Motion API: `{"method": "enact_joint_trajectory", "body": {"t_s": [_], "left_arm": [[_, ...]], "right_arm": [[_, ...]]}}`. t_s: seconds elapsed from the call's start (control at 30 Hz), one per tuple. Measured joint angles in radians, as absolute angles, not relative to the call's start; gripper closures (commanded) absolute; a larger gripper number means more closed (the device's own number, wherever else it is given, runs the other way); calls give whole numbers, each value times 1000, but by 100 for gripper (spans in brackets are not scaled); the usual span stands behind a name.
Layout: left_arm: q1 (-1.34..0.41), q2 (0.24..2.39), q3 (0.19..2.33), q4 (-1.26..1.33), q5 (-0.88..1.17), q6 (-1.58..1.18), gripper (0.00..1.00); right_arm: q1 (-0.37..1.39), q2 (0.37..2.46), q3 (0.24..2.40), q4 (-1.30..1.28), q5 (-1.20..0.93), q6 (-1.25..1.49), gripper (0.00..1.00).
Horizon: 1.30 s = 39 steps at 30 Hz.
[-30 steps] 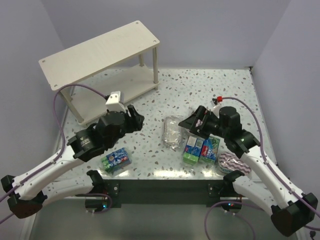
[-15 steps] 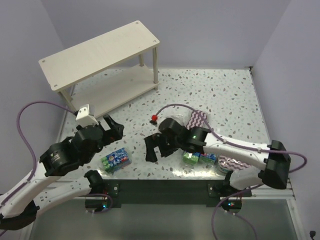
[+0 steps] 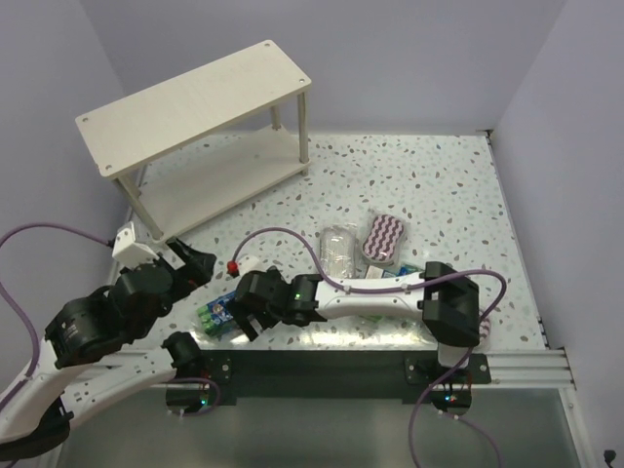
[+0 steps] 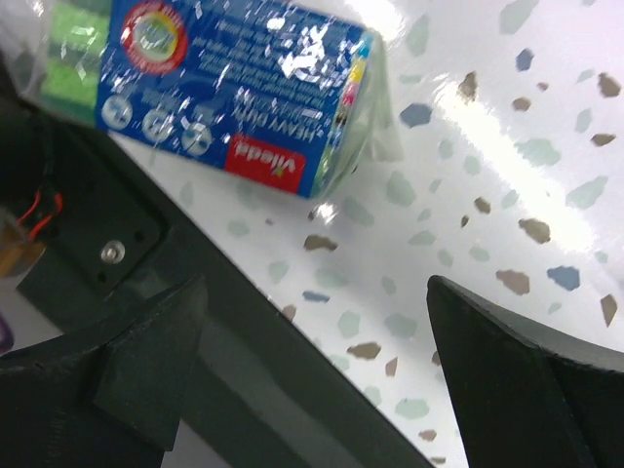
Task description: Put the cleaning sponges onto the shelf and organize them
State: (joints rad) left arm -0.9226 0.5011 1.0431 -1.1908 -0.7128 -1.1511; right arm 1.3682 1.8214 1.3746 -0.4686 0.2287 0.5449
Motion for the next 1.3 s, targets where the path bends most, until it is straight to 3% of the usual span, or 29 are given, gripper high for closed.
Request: {"method": "enact_joint_trajectory", "body": {"t_s": [0.3,0.43,0.6,0.73,0.77,0.83,0.87,0.93,1.1,1.3], "left_arm": [[-923,424,1042,-1222,-710,-1187,0],[-923,407,1041,-1222,-710,-1190,0],[-923,407,1041,-1222,-702,-1190,0],[-923,407,1037,-1221,-697,-1189,0],[-923,406,1034,-1220,-694,-1187,0],[-923,406,1028,-1219,-687,-1185,0],[-923,406,1026,-1217,-683,-1183,0],[-923,406,1022,-1212,-677,-1173,0],[-923,406,1005,-1155,-641,-1108,0],[-923,442,959,-1008,-543,-980,0]], "right_arm": [[1355,1854,1377,-314,319,559,2],[1325,1888,1386,-247,271,593,13],[1259,1940,1391,-223,215,627,21],[1240,1953,1391,-205,168,646,42],[1235,1955,1391,-198,151,651,57],[1229,1958,1391,-178,107,662,72],[1225,1957,1386,-162,86,669,87],[1212,1944,1356,-134,57,680,100],[1153,1822,1237,-151,20,701,100],[1020,1528,1158,-288,-4,720,100]]}}
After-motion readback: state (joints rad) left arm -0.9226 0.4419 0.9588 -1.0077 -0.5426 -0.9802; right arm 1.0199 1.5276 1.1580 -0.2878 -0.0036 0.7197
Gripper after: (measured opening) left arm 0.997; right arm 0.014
